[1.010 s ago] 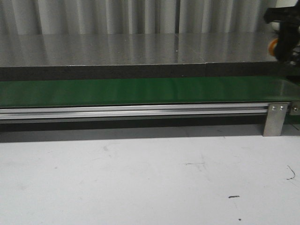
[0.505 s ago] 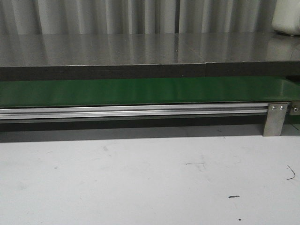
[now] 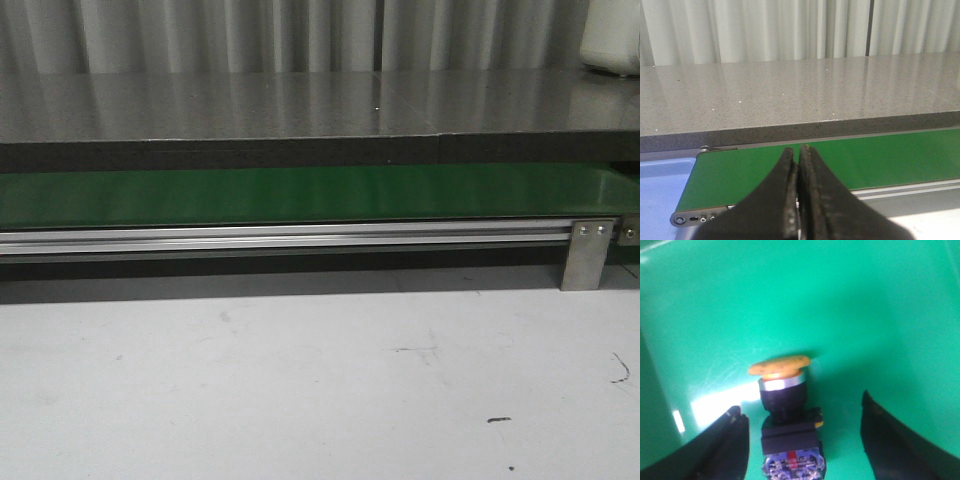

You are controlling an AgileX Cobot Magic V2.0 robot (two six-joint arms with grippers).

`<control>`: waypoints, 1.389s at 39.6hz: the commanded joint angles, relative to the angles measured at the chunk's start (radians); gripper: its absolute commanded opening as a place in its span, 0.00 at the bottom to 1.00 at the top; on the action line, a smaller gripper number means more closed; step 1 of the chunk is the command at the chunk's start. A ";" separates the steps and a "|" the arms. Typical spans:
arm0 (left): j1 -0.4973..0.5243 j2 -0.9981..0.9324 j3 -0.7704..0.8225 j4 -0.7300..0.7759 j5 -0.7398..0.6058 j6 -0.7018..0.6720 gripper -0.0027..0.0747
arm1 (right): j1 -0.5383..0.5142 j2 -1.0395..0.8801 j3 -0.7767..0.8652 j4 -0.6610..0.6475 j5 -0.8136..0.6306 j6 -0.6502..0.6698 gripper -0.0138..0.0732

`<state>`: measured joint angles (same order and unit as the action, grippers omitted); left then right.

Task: Move button from left to right
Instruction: 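Lower the button into the green tray and open the right gripper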

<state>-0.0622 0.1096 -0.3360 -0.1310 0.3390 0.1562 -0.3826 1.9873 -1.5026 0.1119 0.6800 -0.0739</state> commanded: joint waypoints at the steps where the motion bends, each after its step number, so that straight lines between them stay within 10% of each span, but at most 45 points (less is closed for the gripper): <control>1: -0.007 0.009 -0.023 -0.014 -0.083 -0.009 0.01 | -0.008 -0.095 -0.062 -0.004 0.006 -0.005 0.77; 6: -0.007 0.009 -0.023 -0.014 -0.083 -0.009 0.01 | 0.019 -0.164 -0.091 0.017 0.025 -0.005 0.73; 15: -0.007 0.009 -0.023 -0.014 -0.083 -0.009 0.01 | 0.192 -0.314 -0.088 0.039 0.019 -0.005 0.35; 27: -0.007 0.009 -0.023 -0.014 -0.083 -0.009 0.01 | 0.411 -0.509 0.029 0.039 -0.023 -0.005 0.08; 55: -0.007 0.009 -0.023 -0.014 -0.083 -0.009 0.01 | 0.584 -1.348 0.940 0.032 -0.484 -0.016 0.08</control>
<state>-0.0622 0.1096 -0.3360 -0.1326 0.3390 0.1562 0.1976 0.7277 -0.6020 0.1490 0.3239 -0.0771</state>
